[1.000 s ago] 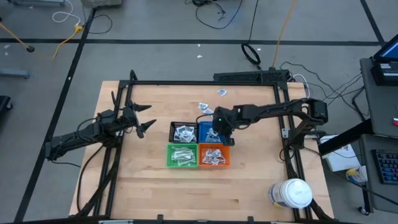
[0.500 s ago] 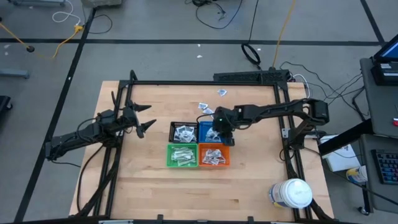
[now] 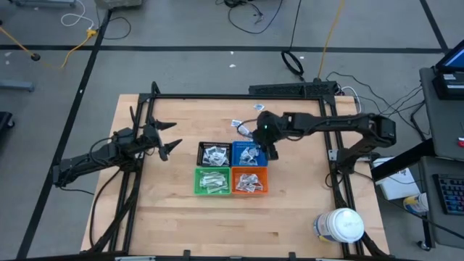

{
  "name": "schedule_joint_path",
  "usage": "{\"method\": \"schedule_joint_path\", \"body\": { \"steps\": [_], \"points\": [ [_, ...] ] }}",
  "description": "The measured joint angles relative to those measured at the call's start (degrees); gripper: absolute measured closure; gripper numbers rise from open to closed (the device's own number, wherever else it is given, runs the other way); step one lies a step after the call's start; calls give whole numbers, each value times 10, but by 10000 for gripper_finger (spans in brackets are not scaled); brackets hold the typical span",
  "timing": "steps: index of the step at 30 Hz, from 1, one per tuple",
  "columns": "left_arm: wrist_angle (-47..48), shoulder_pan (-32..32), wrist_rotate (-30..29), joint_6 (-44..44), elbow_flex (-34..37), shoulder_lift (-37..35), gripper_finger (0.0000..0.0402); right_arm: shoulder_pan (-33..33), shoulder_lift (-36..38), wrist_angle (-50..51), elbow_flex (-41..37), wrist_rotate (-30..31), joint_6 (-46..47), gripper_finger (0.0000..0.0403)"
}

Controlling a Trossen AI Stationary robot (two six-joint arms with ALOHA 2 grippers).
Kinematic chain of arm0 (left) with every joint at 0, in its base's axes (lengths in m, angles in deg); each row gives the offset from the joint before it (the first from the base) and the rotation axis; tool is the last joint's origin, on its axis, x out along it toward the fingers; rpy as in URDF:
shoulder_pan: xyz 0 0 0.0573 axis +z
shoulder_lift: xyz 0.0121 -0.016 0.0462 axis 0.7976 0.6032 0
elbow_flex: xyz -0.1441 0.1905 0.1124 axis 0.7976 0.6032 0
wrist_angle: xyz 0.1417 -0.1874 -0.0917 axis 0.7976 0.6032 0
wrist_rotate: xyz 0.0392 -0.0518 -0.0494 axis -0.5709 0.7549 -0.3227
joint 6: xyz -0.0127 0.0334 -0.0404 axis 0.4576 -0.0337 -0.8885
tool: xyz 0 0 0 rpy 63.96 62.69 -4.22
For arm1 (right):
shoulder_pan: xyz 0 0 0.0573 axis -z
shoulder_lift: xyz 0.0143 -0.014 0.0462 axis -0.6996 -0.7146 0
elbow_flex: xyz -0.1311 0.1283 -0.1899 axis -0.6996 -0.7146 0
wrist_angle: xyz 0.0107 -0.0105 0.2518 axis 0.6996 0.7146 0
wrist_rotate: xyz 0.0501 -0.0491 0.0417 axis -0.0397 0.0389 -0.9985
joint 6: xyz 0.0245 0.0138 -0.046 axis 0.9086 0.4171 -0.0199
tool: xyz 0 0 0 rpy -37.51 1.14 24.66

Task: Pick & Place First Aid Supplies
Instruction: Put the alcohol pad into the blue bin

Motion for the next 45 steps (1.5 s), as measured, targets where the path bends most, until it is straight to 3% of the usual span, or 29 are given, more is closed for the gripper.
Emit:
{"method": "schedule_joint_path", "body": {
  "steps": [7,15,19,26,35,45],
  "points": [
    [0,0,0,0,0,0,36,86,-12,-72,0,8,40,206],
    [0,0,0,0,0,0,36,166,-54,-136,32,103,65,206],
    [0,0,0,0,0,0,36,207,-87,-135,67,152,87,206],
    [0,0,0,0,0,0,36,270,-143,-117,128,151,193,206],
    [0,0,0,0,0,0,36,273,-218,-52,186,119,252,206],
    [0,0,0,0,0,0,37,255,-276,-16,199,104,282,206]
  ]
}}
